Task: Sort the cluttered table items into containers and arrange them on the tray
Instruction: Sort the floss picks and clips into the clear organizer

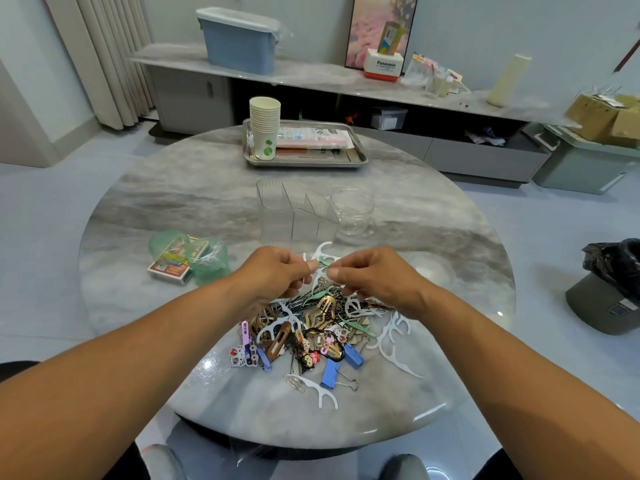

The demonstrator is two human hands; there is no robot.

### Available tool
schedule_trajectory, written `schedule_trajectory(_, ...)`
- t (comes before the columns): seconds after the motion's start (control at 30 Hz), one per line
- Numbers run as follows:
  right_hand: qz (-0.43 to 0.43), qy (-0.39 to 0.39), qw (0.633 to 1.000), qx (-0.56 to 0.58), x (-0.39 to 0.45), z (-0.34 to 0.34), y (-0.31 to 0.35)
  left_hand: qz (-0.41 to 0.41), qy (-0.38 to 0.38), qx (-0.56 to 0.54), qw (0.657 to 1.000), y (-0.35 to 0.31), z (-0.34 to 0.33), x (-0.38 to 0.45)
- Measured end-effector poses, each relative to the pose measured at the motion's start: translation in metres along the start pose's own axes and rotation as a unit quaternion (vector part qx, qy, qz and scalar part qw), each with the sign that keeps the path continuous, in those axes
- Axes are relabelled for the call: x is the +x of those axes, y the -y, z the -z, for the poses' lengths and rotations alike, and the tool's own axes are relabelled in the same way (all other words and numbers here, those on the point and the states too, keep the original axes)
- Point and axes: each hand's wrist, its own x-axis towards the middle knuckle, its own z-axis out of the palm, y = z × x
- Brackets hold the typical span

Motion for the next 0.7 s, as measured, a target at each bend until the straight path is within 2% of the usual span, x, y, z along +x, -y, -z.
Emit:
schedule_trajectory(0.13,-0.015,0.007,0.998,0.067,0.004,-0.013,0.000,0.028,0.031,-0.111,0.993,0.000,-0.002,0.001)
schedule_trajectory(0.27,-0.027,0.013,0.990,0.136,0.008,-0.018,0.002,0.031,0.056,-0.144,0.987,-0.001,-0.005,-0.002)
schedule_trajectory(0.33,-0.034,0.015,0.990,0.139,0.010,-0.013,0.003,0.032,0.041,-0.137,0.989,-0.002,-0.004,-0.001)
schedule_trajectory(0.4,-0.020,-0.015,0.999,0.040,0.012,-0.002,0.001,0.024,0.004,-0.077,0.997,-0.003,0.000,0.001)
schedule_trajectory(0.43,-0.007,-0.034,0.997,-0.073,0.013,0.006,-0.001,0.016,-0.012,-0.031,0.999,-0.002,0.002,0.002)
schedule_trajectory(0.5,-0.013,-0.023,0.953,-0.301,0.015,0.017,-0.006,0.009,-0.019,0.035,0.999,0.000,0.003,0.002)
schedule_trajectory(0.53,-0.029,0.003,0.931,-0.363,0.014,0.018,-0.009,0.012,-0.011,0.051,0.999,0.001,0.003,0.002)
schedule_trajectory(0.6,-0.049,0.041,0.915,-0.398,0.015,0.015,-0.012,0.020,0.004,0.080,0.997,0.004,0.001,0.003)
schedule_trajectory(0.7,-0.032,0.027,0.919,-0.393,0.022,0.009,-0.017,0.028,0.019,0.086,0.996,0.004,-0.003,0.004)
